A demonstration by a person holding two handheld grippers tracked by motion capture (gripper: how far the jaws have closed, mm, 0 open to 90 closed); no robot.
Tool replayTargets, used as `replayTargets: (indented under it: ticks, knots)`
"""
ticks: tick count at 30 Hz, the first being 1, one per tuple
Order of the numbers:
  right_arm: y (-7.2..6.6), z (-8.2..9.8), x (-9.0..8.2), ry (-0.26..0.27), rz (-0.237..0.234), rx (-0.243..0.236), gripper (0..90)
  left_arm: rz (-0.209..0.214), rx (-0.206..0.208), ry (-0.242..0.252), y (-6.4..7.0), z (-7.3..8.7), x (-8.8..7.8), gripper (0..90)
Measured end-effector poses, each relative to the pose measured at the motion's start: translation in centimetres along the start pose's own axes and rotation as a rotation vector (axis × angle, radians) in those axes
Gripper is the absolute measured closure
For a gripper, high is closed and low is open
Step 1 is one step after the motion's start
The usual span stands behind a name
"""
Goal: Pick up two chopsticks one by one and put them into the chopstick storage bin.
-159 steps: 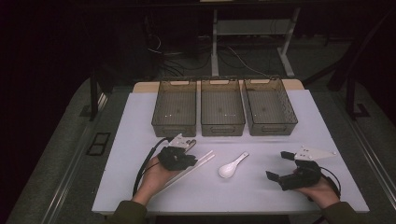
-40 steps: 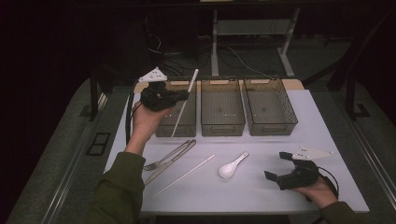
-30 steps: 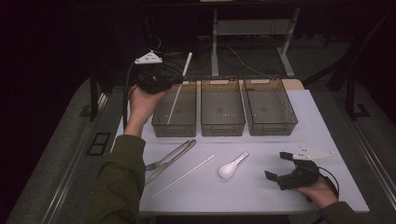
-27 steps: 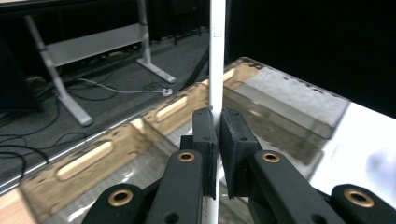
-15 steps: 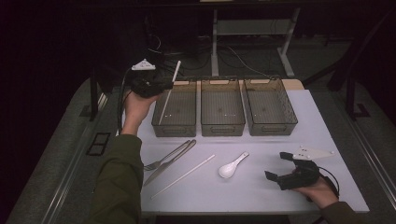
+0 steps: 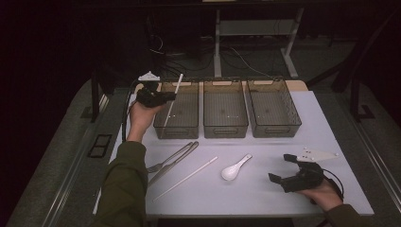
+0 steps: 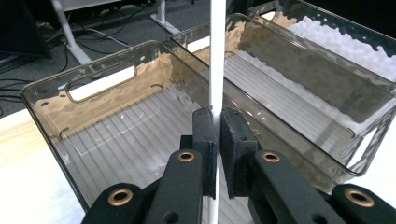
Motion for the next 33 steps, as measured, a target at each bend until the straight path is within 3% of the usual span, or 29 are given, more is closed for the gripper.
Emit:
replayTargets:
  ticks: [5,9,15,21,25,28,33]
  knots:
    - [0.0,0.0,0.0,0.0,0.001,0.004,0.7,-0.01,0.016,-0.021,0.3,0.2,1.1,83.7]
    - [0.0,0.0,0.0,0.001,-0.001,0.002,0.7,-0.02,0.0,-0.035,0.4,0.7,2.3,83.6]
    - [0.1,0.0,-0.1,0.005,-0.003,0.01,0.7,-0.043,0.02,-0.087,0.5,1.3,4.0,83.3]
    - [0.0,-0.1,-0.2,0.008,-0.005,0.006,0.7,-0.065,-0.007,-0.128,0.3,2.0,5.3,83.1]
    - [0.0,-0.1,-0.2,0.01,-0.006,0.006,0.7,-0.101,0.003,-0.163,0.0,2.4,5.8,84.7]
    - [0.0,-0.1,-0.2,0.01,-0.006,0.007,0.7,-0.125,-0.016,-0.159,-0.1,2.2,5.8,81.9]
    - [0.0,-0.1,-0.2,0.01,-0.006,0.005,0.7,-0.11,-0.006,-0.147,0.2,1.9,5.5,80.8]
Point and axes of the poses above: each handheld gripper's, and its own axes: x roughly forward along the jaws, z roughly out of its underside, y roughly to its right, the point moved 7 cm from there along x, roughly forward along the jaws, and after that the axes turned 9 degrees about y, right-handed, at the moved point
